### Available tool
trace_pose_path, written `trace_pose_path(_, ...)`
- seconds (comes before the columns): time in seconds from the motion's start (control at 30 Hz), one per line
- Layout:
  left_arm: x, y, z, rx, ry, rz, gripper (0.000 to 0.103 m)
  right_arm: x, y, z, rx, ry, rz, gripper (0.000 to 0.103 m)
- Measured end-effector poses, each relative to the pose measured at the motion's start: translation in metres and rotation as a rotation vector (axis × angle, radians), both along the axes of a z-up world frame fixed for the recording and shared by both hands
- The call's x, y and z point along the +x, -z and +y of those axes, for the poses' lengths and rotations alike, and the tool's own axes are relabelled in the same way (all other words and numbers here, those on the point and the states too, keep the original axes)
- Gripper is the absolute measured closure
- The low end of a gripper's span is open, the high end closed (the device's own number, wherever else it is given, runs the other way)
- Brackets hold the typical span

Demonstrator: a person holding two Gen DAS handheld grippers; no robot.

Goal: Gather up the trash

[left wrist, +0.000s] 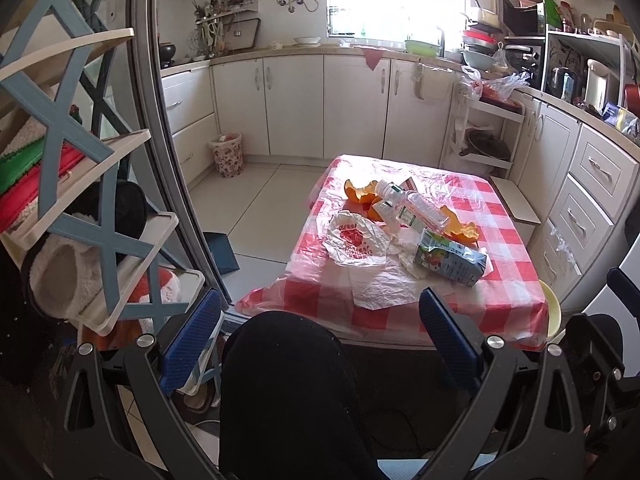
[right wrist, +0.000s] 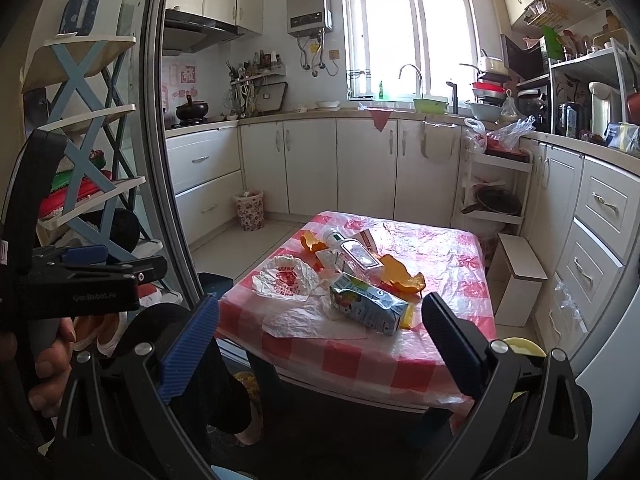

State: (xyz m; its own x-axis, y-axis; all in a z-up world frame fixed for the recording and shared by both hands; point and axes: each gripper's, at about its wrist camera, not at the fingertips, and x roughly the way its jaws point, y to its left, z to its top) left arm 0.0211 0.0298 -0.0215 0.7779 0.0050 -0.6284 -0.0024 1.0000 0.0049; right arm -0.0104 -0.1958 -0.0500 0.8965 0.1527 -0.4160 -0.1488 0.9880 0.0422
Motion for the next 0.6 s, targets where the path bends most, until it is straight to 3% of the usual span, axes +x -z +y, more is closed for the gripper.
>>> trace_pose_path(0.6, 0.008, 0.012, -0.012, 0.015, 0.020, 0.034, 0.008, 0.009, 0.017, -0.009, 0.018, 0.015, 0.036, 0.006)
